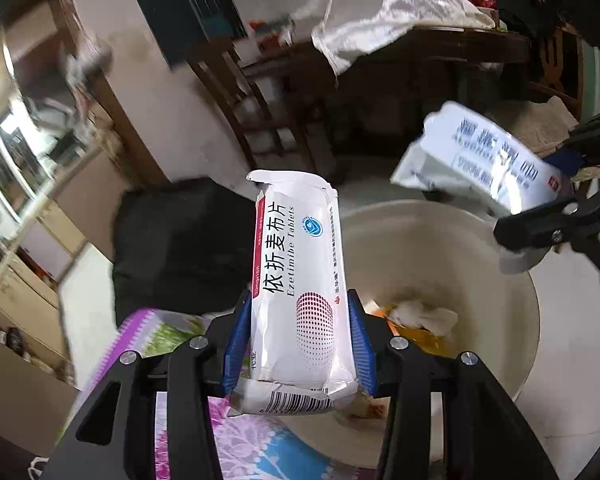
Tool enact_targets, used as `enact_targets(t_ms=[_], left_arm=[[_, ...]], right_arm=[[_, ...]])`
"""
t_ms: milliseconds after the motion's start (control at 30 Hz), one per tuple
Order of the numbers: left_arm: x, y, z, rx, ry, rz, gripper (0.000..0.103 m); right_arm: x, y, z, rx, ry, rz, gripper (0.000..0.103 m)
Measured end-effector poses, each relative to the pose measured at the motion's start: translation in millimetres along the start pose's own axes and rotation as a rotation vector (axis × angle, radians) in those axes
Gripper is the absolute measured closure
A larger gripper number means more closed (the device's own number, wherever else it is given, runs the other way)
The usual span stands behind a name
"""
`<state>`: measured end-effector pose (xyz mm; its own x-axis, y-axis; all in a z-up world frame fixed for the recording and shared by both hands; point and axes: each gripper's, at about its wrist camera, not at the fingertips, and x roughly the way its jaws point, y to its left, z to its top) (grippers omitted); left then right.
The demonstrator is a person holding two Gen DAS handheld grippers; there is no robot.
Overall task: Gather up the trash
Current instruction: 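Open both grippers to drop the wipes pack and tablet box into the bucket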
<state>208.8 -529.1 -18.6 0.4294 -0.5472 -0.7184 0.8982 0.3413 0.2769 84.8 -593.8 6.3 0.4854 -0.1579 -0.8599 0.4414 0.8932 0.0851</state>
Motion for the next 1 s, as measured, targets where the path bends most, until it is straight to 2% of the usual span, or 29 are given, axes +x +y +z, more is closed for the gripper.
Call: enact_targets(t_ms=[33, 167, 267, 500, 667, 733, 800, 1000], left_arm=[[9, 3, 2, -0.006, 0.031, -0.046, 0.057], [27, 9, 3, 0.008, 0.090, -0.122, 0.057], [42, 13, 2, -0.002, 0.149, -0.221, 0.057], [54, 16, -10, 0.007, 0.180, -0.222, 0.056], [57, 20, -17, -0.003, 0.181, -0.218, 0.053], [60, 21, -20, -0.007, 0.187, -0.214, 0.048], [61, 22, -22, -0.006, 0.188, -0.193, 0.044], [56, 26, -25, -0.013, 0.169, -0.188, 0.044]], right_arm=[[1, 0, 2, -0.004, 0.007, -0.005, 0.052], [7, 2, 10, -0.019, 0.048, -0.018, 0.051], [16, 0, 13, -0.021, 0.086, -0.011, 0.051], [40, 0, 11, -0.028, 0.163, -0.024, 0.051], [46, 0, 15, -0.033, 0.158, -0.003, 0.048], [50, -1, 16, -0.027, 0.158, 0.004, 0.040], [53, -1, 16, -0.018, 0.150, 0.011, 0.040], [53, 0, 15, -0.026, 0.145, 0.017, 0.040]])
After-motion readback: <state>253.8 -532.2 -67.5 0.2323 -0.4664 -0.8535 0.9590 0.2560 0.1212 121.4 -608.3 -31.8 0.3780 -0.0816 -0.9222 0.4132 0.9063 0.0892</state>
